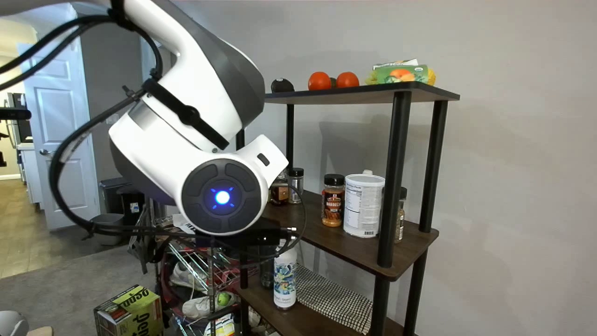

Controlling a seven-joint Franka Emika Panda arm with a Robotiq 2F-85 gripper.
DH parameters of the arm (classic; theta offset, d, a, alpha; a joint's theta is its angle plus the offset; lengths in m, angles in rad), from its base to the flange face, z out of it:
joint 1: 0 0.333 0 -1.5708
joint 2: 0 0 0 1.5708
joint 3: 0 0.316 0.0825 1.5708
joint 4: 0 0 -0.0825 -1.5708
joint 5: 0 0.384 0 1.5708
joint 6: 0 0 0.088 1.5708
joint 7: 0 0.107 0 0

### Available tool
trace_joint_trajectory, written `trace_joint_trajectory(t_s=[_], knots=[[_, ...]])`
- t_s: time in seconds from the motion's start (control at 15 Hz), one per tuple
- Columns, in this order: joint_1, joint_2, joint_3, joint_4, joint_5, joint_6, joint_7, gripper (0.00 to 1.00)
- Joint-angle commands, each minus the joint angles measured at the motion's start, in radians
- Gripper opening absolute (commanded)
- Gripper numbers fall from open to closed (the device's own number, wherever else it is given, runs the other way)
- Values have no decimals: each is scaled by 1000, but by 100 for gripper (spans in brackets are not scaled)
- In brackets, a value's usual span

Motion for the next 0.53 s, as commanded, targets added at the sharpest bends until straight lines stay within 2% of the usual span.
trace_joint_trajectory(t_s=[0.0,0.2,0.47], knots=[[-14,-22,14,-3,-9,-15,8,15],[-13,-54,21,-14,-23,-24,15,15],[-16,-177,25,-44,-88,-107,37,15]])
